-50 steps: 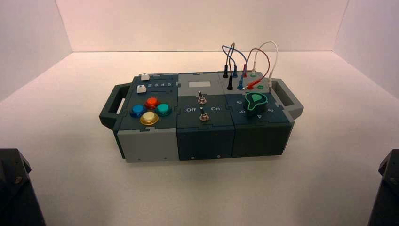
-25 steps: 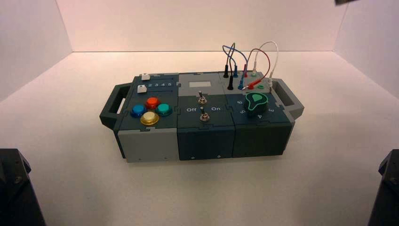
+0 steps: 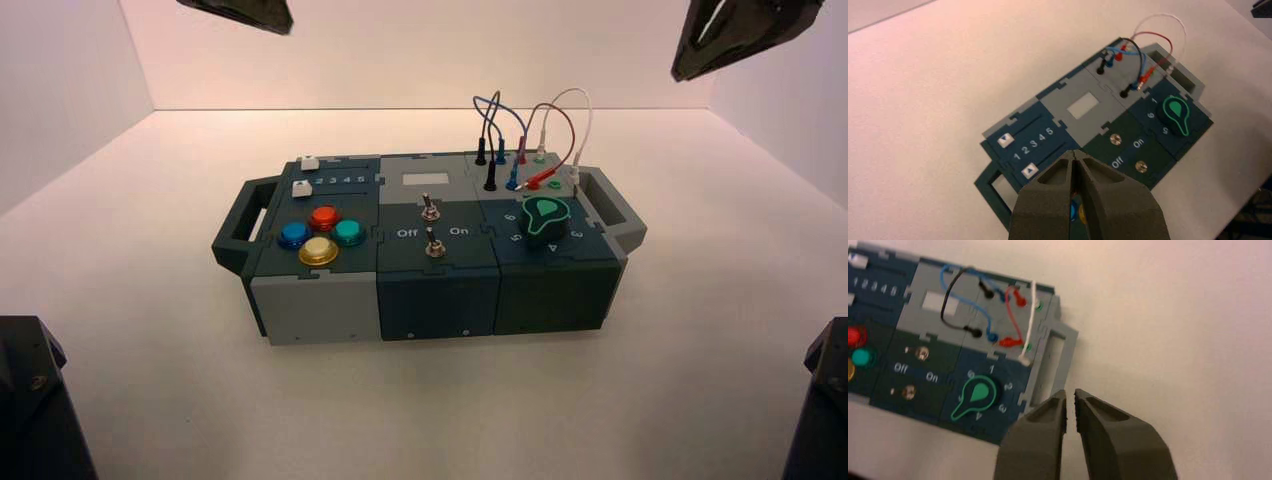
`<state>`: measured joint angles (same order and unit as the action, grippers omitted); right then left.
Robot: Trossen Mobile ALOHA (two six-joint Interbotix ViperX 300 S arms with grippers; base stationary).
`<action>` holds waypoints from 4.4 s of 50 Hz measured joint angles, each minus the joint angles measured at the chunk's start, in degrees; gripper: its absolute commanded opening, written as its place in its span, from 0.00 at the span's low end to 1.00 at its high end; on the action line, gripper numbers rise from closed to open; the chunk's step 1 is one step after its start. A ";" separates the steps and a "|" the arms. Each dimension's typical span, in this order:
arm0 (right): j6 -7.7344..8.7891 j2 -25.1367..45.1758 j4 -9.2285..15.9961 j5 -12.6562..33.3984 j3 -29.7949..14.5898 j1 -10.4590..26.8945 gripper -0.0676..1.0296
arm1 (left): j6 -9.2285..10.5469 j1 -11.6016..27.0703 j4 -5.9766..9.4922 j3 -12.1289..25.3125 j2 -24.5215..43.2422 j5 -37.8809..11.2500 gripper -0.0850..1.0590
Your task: Insert the white wire.
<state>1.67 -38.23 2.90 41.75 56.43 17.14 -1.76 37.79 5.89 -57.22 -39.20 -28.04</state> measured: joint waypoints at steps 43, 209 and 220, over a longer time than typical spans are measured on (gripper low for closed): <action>1.32 10.46 0.35 5.19 -3.16 9.67 0.53 | 1.93 8.96 5.27 2.72 8.09 2.20 0.04; 1.49 37.62 -2.81 9.58 -17.93 11.51 0.47 | 10.72 15.47 6.42 -1.41 9.05 10.99 0.05; 1.49 38.32 -2.81 9.58 -18.28 11.51 0.43 | 10.72 15.47 6.42 -1.41 8.96 10.99 0.05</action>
<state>3.16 0.09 0.09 51.33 38.14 28.65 8.96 53.26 12.30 -58.62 -30.23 -17.05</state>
